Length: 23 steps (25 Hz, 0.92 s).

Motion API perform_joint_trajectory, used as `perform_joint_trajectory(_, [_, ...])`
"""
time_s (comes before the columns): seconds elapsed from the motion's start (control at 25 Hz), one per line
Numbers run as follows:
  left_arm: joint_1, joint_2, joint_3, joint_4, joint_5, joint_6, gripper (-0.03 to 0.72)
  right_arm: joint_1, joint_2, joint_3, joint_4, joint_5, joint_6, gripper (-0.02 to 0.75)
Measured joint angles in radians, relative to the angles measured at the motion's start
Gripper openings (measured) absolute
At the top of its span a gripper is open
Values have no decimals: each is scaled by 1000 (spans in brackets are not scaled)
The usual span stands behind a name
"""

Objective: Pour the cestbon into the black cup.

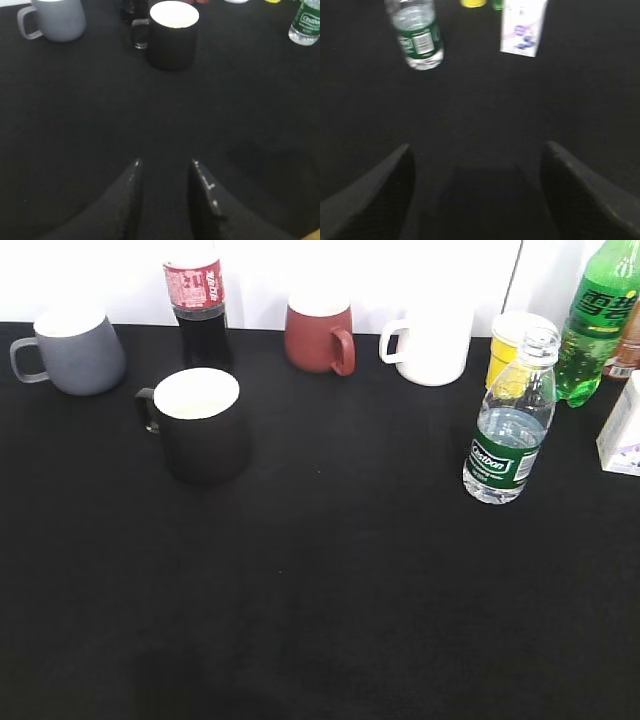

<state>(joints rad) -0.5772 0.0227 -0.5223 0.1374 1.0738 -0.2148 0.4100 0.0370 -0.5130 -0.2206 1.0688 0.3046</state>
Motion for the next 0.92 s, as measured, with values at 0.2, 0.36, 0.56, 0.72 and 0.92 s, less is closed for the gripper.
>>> perform_joint_trajectory(0.2, [241,-1,0,0,0,0,240,-230,-37,0,0,-1,0,592])
perform_joint_trajectory(0.36, [470,-30,2,1,0,0,239,-363,-45,1,-2,-4,0,592])
perform_joint_trajectory(0.56, [519,-30,2,1,0,0,239,-368,-45,1,-2,-4,0,592])
perform_joint_trajectory(0.72, [519,-30,2,1,0,0,239,-368,-45,1,-2,-4,0,592])
perform_joint_trajectory(0.92, [519,-30,2,1,0,0,239,-368,-45,1,-2,-4,0,592])
